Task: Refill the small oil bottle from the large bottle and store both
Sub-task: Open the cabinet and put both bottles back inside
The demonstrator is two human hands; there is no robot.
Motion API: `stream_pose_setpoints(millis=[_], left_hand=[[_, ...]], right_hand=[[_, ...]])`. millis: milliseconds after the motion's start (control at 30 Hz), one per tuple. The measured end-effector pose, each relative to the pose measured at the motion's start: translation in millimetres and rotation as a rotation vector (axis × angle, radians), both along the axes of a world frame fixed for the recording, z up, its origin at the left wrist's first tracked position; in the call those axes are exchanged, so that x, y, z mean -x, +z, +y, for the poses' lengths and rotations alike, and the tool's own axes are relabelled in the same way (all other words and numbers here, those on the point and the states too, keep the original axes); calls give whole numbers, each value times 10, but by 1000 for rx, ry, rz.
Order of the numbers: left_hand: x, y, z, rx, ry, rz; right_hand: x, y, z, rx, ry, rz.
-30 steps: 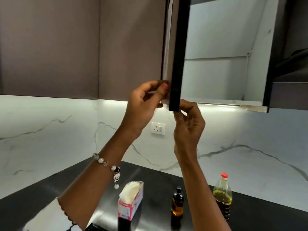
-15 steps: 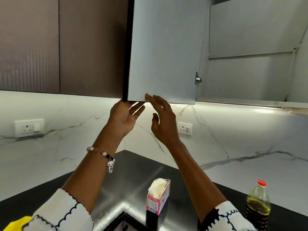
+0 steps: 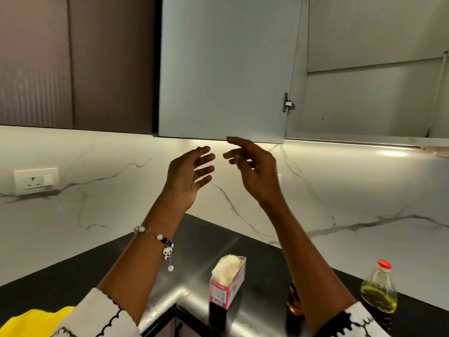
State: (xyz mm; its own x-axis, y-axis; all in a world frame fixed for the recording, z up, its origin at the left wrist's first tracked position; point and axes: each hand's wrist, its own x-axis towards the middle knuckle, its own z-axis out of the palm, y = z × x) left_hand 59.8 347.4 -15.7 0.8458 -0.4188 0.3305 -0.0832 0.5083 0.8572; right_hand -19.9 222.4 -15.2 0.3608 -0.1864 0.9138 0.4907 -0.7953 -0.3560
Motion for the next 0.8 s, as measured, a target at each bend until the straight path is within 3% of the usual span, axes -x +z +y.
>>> stream_pose_setpoints(millis=[133,333,533,800], left_hand=[[270,-221,-504,-88,-62,-143],[724,-833,-1477,-200,-89,-278],[993,-1816,-2171,-289,-81,-281],[986,-3273,-2664,-537,138,-248]], right_hand=[[507,-150,-394,-151,68,13],[1194,-764,-1200,-333,-20,-35],[1654,-1801,-1849,-547,-280,-23],[1892,-3351,-2285,-808,-800,37]])
